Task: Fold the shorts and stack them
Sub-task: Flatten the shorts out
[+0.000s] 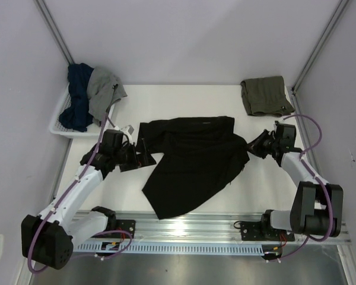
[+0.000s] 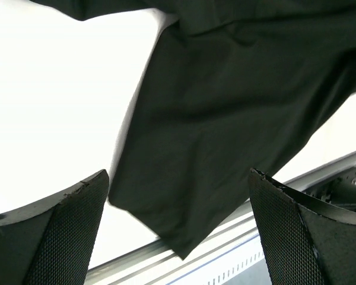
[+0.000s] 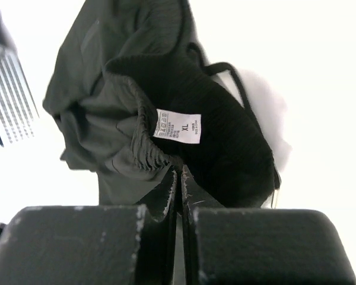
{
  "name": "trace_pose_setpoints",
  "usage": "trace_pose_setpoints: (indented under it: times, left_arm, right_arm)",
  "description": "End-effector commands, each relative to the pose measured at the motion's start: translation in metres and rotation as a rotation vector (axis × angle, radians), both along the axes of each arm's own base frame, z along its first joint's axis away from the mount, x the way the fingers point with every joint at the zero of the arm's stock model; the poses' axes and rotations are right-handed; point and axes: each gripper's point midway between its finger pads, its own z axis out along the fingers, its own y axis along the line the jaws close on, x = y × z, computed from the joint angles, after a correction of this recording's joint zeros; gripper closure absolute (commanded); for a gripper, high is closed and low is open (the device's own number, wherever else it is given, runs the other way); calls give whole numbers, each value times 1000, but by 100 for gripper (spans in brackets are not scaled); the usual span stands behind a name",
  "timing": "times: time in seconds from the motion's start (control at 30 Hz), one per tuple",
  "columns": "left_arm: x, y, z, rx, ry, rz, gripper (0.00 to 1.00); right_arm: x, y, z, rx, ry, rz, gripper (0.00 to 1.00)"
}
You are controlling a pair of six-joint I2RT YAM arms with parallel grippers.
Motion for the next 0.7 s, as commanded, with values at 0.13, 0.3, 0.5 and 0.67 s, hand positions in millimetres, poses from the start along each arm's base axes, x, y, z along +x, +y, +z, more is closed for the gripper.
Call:
trace_pose_setpoints:
  times: [0.13,0.3,0.5,0.67]
  left_arm:
    - [-2,-29,-12,-26,15,-67,1]
    - [-30,-57,-25,-45,39,-104,1]
    - [-50,-58,-40,-36,44,-75,1]
    - [-26,-65,-34,-45,3,-13,1]
  right_arm:
    - [55,-45,26,9,-105,-128,100]
    - [63,-53,15,-27,-80,-129,100]
    - [61,-56,1,-47,-49,-122,100]
    - [36,-56,3,-99,-33,-118,100]
